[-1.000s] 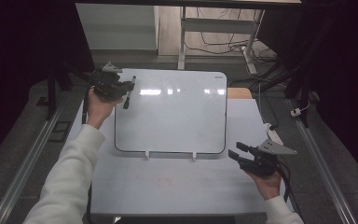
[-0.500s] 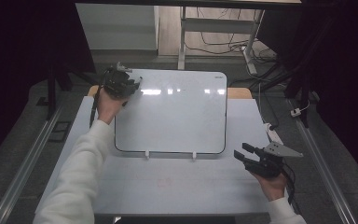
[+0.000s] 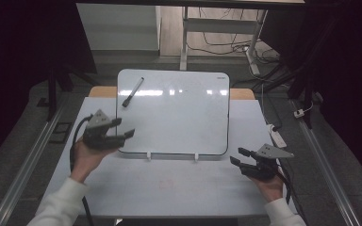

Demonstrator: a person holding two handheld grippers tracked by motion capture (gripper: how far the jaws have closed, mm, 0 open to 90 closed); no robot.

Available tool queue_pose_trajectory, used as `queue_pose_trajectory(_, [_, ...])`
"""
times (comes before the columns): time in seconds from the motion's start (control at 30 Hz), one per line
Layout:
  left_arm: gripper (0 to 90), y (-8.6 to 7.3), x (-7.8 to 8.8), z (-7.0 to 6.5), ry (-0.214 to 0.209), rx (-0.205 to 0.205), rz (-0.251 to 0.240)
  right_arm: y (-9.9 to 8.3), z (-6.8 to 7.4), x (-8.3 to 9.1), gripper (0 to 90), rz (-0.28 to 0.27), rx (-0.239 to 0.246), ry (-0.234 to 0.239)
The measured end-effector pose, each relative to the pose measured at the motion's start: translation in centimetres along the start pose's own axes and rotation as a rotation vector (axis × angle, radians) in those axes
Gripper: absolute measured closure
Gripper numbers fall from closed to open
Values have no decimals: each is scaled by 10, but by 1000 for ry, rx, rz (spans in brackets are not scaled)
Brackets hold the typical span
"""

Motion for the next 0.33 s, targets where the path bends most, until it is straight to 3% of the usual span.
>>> queue_pose_trajectory(0.17, [294,-42,9,-25,-70,39,28,-4,3,-4,454,15,24,9])
queue_pose_trajectory(0.33, [288,-60,16,-32,-77,49,42,-1,0,-3,454,0,26,-2])
Point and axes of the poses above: each handheld gripper's, and its own axes: x roughly backward along the jaws, y roughly out of its top, z roughly to its left, the point moved 9 cm from there along -x, roughly forward along the jaws, and after that the axes turned 2 degrees about -z, right-handed, at the moved point
